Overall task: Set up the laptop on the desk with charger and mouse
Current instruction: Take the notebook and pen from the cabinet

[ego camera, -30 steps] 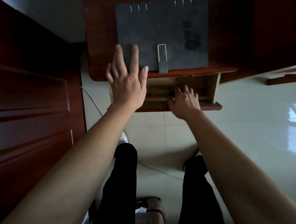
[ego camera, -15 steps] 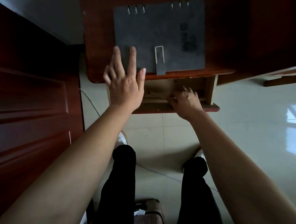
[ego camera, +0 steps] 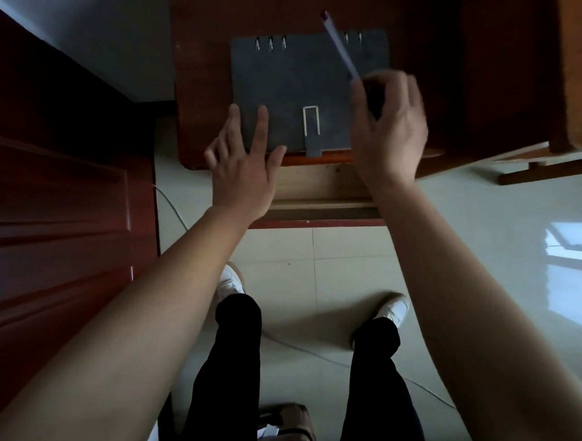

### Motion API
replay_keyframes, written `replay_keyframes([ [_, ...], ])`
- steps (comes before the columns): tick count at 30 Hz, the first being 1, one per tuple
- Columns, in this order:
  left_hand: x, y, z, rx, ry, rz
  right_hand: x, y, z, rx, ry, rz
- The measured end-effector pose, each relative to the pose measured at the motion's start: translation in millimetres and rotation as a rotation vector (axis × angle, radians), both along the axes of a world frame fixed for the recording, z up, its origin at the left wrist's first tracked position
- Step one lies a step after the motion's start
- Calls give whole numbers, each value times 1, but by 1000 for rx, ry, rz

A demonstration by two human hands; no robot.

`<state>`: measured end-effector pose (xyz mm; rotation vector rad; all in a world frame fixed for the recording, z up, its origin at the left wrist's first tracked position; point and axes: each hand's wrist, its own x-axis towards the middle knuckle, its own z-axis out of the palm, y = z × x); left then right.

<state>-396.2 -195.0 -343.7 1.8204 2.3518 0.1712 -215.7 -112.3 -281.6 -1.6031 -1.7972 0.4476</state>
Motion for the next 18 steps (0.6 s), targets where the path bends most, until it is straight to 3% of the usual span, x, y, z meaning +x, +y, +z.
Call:
replay_keyframes([
  [5, 1, -1, 1, -9, 21, -5, -11, 11, -22, -192, -411, 59],
  [12, 9, -25, -4, 76, -20, -20, 19, -63, -45, -144, -253, 9],
  [18, 31, -100, -27, -103, -32, -100, 57, -146, -93, -485, -248, -195],
])
